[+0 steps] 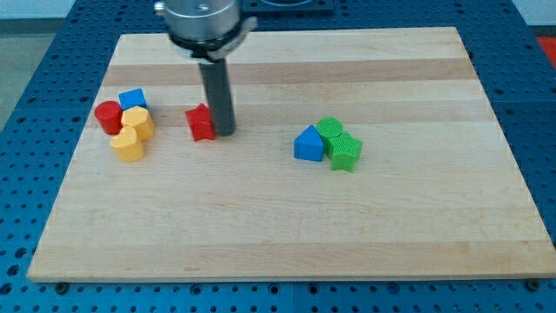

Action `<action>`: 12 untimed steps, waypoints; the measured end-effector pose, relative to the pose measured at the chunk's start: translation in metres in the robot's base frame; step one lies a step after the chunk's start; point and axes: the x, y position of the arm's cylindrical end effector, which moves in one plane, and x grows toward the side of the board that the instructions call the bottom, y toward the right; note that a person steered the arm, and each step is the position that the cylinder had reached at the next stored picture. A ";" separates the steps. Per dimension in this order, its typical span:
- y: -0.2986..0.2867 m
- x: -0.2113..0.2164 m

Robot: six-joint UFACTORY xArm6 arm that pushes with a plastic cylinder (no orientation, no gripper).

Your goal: Slide the green circle along with the blue triangle towards the group of blocks

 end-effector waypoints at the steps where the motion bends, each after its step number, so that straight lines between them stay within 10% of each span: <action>1: -0.031 0.000; 3: -0.029 0.000; 7: 0.189 -0.020; 12: 0.148 0.048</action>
